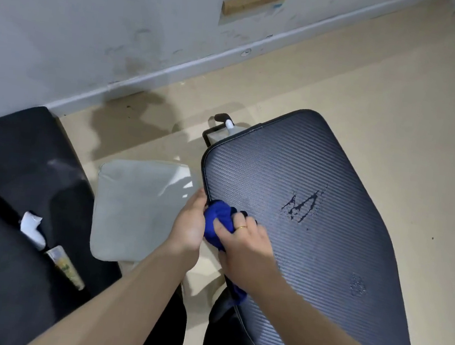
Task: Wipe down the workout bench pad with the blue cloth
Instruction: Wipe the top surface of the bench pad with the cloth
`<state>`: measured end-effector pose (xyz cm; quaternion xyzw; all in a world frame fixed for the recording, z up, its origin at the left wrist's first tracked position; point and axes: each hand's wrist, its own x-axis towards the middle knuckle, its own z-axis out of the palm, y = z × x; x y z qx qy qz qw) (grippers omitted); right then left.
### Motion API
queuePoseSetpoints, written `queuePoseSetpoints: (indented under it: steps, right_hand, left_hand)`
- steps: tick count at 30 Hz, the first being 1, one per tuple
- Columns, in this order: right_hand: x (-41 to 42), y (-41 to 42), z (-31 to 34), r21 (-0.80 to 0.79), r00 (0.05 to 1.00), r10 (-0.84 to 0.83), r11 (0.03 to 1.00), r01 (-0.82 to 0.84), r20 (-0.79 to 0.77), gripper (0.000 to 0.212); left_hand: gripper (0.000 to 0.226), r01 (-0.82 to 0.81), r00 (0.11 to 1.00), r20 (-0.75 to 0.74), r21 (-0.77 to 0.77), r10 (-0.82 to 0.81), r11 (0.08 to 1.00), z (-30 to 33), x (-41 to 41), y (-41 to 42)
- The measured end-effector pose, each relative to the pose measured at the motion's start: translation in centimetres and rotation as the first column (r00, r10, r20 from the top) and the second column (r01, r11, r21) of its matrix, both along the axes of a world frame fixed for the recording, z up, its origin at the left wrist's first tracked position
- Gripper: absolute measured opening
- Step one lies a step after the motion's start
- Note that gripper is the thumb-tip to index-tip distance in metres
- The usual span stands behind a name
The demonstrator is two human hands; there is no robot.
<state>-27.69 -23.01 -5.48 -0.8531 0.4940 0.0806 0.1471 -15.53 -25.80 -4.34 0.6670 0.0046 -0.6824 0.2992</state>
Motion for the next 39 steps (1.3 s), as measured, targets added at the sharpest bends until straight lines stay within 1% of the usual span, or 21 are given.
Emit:
queuePoseSetpoints:
  steps: [2,3,4,6,8,9,13,16,17,19,21,22,24,27,29,30,31,33,35,37,39]
  right_hand:
    - [-1.3,-1.2,0.2,-0.01,0.991,0.137,0.991,-0.137,0.001,0.061]
    - [-2.2,-2.8,0.1,-0.029,0.987,0.156,0.987,-0.157,-0.032,0.061]
    - [-3.1,-4.6,-0.1,-0.064,0.99,0.124,0.99,-0.128,-0.068,0.06]
    - [-4.7,-8.1,-0.4,-0.113,0.991,-0.067,0.992,0.055,-0.113,0.055]
    - [-5.0,-9.4,-0.7,-0.133,0.96,-0.266,0.958,0.253,-0.086,0.049]
    - [-4.8,-8.8,-0.8,-0.15,0.959,-0.274,0.954,0.261,-0.075,0.049]
    - [-5.1,-1.8,-1.1,-0.09,0.999,0.039,0.995,-0.041,-0.025,0.059]
    - [-7.2,-1.7,-0.8,-0.072,0.987,0.16,0.984,-0.161,-0.022,0.052]
    - [-7.8,-3.3,-0.9,-0.092,0.991,0.13,0.987,-0.133,-0.044,0.051]
    - [-9.2,-7.1,-0.8,-0.139,0.992,-0.082,0.988,0.068,-0.093,0.05]
    - [-10.3,-9.7,-1.0,-0.156,0.947,-0.311,0.942,0.296,-0.083,0.047]
    - [-10.3,-9.7,-1.0,-0.161,0.93,-0.36,0.925,0.345,-0.072,0.046]
    - [-10.0,-7.8,-1.1,-0.173,0.953,-0.298,0.943,0.285,-0.056,0.046]
    - [-10.3,-3.2,-0.8,-0.102,1.0,-0.012,0.995,0.01,-0.015,0.054]
    - [-11.7,-3.8,-0.8,-0.08,0.99,0.139,0.987,-0.139,-0.01,0.059]
    - [-12.5,-5.3,-1.1,-0.095,0.988,0.153,0.983,-0.155,-0.03,0.057]
    - [-13.3,-7.1,-1.3,-0.116,0.994,0.099,0.988,-0.104,-0.048,0.055]
    - [-14.7,-11.1,-1.4,-0.172,0.985,-0.158,0.974,0.145,-0.065,0.048]
    - [-15.6,-13.2,-1.6,-0.17,0.923,-0.379,0.916,0.364,-0.065,0.041]
    - [-15.7,-12.5,-1.6,-0.17,0.918,-0.395,0.908,0.382,-0.045,0.04]
    - [-15.7,-9.8,-1.3,-0.118,0.961,-0.274,0.955,0.27,-0.019,0.043]
  left_hand:
    - [0.032,0.01,1.0,0.017,-0.024,-0.01,1.0,-0.3,-0.2,-0.2]
    - [0.033,0.041,0.998,0.059,-0.037,-0.039,0.998,-0.4,-0.3,-0.3]
    - [0.034,0.088,0.989,0.121,-0.037,-0.083,0.995,-0.6,-0.5,-0.3]
    - [0.041,0.202,0.949,0.254,-0.03,-0.188,0.979,-1.2,-1.3,0.0]
    - [0.059,0.296,0.888,0.36,0.028,-0.286,0.955,-0.9,-2.4,0.3]
    - [0.064,0.313,0.869,0.379,0.077,-0.318,0.947,-0.8,-3.1,0.3]
    - [0.078,0.285,0.86,0.402,0.132,-0.314,0.949,0.0,-4.8,0.3]
    - [0.088,0.303,0.845,0.429,0.109,-0.319,0.947,0.5,-6.3,0.7]
    - [0.091,0.321,0.834,0.435,0.117,-0.339,0.94,0.6,-7.0,0.9]
    - [0.095,0.34,0.807,0.465,0.138,-0.364,0.93,0.4,-8.1,1.0]
    - [0.101,0.334,0.781,0.505,0.16,-0.368,0.929,-0.2,-8.9,0.9]
    - [0.105,0.328,0.773,0.517,0.168,-0.366,0.93,-0.4,-9.2,1.0]
    - [0.112,0.325,0.761,0.534,0.177,-0.368,0.929,-0.3,-9.9,0.8]
    - [0.115,0.324,0.746,0.548,0.198,-0.379,0.925,0.2,-10.7,0.2]
    - [0.116,0.334,0.726,0.552,0.239,-0.411,0.912,0.2,-11.1,-0.3]
    - [0.118,0.342,0.712,0.554,0.265,-0.432,0.902,-0.1,-11.4,-0.5]
    - [0.122,0.357,0.69,0.56,0.289,-0.459,0.888,-0.4,-11.6,-0.6]
    - [0.13,0.404,0.624,0.582,0.33,-0.521,0.853,-1.1,-12.0,-0.4]
    - [0.134,0.44,0.558,0.61,0.357,-0.562,0.824,-1.8,-12.4,-0.2]
    - [0.135,0.44,0.527,0.632,0.369,-0.568,0.819,-2.0,-12.6,-0.1]
    - [0.136,0.432,0.528,0.639,0.365,-0.559,0.825,-2.1,-12.8,-0.3]
